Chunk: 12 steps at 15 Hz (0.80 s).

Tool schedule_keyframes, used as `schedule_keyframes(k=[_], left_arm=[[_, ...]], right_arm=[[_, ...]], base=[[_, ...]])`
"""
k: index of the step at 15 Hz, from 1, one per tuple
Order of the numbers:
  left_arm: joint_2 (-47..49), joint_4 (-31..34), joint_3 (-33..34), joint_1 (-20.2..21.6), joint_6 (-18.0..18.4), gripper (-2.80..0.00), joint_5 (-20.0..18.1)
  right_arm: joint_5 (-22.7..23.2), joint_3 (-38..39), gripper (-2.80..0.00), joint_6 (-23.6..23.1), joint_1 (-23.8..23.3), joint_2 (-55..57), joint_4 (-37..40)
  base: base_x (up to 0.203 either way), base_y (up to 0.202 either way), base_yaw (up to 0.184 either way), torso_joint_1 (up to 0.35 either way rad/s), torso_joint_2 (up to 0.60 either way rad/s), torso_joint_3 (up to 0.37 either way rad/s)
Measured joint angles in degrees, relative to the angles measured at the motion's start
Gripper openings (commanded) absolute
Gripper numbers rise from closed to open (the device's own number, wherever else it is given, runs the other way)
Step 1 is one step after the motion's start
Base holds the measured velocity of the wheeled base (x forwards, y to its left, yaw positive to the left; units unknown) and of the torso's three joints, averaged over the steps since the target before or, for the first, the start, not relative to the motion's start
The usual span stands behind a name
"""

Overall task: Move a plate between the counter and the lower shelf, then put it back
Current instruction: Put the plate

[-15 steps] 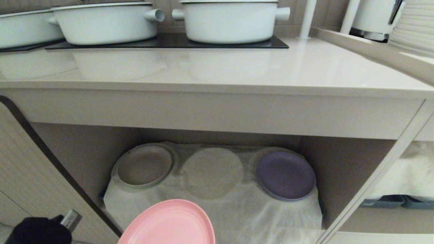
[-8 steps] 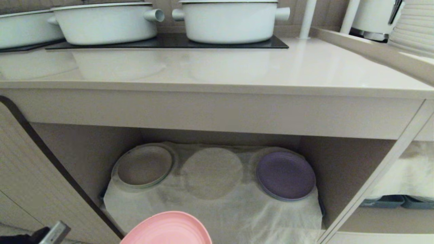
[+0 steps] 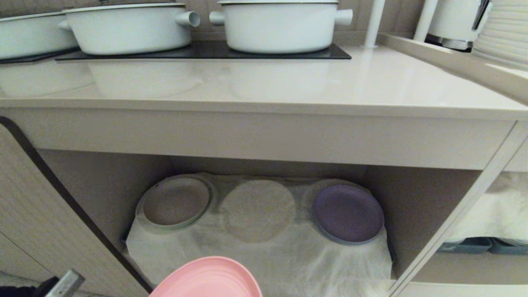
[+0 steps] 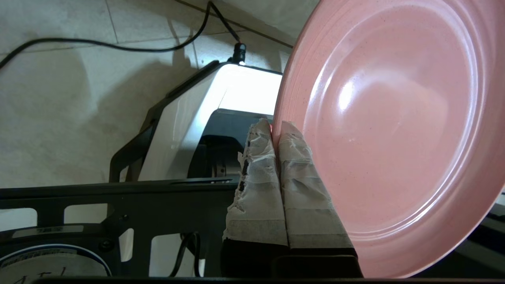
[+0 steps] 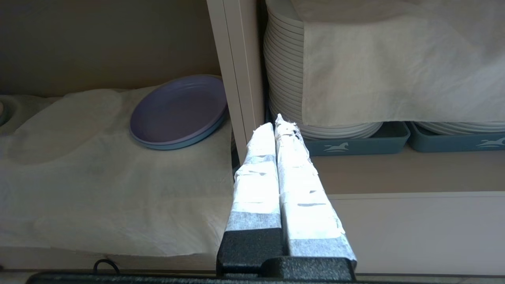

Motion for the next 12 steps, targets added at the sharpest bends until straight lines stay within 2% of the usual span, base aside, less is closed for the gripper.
schedule_keyframes(k=[3, 5, 12], left_arm=[[1.0, 0.0, -0.6, 1.7, 0.8, -2.8, -2.4], [2.3, 0.0, -1.4, 4.0, 2.6, -2.8, -3.2], [4.0, 0.1, -3.2, 15.0, 14.8, -2.8, -12.5]], right_arm=[[0.0, 0.0, -2.8, 0.1, 0.0, 0.0, 0.0], [0.0, 0.0, -2.8, 0.0, 0.0, 0.0, 0.0], [0.0, 0.0, -2.8, 0.0, 0.0, 0.0, 0.0]], base=[[0.0, 0.0, 0.0, 0.0, 0.0, 0.0], [0.0, 0.0, 0.0, 0.0, 0.0, 0.0], [0.0, 0.0, 0.0, 0.0, 0.0, 0.0]])
